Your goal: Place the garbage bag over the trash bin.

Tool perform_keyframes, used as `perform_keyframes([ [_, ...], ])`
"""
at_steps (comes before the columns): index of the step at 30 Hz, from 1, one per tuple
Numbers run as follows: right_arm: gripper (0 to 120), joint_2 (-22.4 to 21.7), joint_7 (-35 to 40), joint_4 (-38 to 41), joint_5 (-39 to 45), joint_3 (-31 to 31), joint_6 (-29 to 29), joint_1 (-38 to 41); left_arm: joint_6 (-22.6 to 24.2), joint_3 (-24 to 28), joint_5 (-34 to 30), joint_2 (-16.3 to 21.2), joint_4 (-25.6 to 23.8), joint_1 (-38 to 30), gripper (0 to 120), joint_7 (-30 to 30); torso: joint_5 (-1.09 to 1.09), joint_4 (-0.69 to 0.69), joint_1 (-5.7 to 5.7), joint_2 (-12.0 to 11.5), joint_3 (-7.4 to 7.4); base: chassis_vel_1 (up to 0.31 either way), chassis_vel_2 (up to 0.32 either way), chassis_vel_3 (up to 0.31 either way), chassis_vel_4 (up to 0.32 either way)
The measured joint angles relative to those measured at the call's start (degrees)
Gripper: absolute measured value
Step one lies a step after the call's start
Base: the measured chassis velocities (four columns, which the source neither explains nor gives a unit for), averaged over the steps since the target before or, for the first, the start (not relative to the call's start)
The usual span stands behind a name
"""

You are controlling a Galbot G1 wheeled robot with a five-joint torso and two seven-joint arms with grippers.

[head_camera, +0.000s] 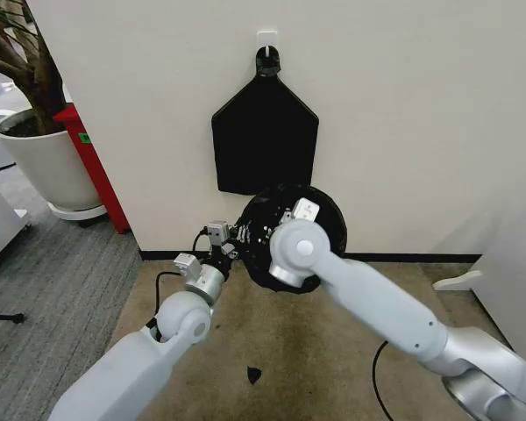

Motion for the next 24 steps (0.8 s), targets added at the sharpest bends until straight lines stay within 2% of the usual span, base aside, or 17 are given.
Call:
perform_keyframes([
  [4, 0, 0.0, 0.6, 0.3, -0.4, -0.4, 0.0, -0.2, 0.0, -0.1, -0.1, -0.1, 0.0, 0.0, 4, 0.2, 0.0, -0.01, 0.0, 0.0, 0.0, 0.0, 0.0, 0.0, 0.0],
  [13, 0, 1.1, 0.5, 0.6, 0.2, 1.2, 0.7, 6.4, 0.0, -0.2, -0.4, -0.2, 0.1, -0.4, 4, 0.3, -0.01, 0.01, 0.0, 0.0, 0.0, 0.0, 0.0, 0.0, 0.0],
  [24, 0, 1.8, -2.0, -9.5, -4.4, 1.1, -1.2, 2.8, 0.0, -0.5, -0.8, -0.2, -0.5, -0.9, 4, 0.3, 0.01, -0.01, 0.0, 0.0, 0.0, 0.0, 0.0, 0.0, 0.0],
])
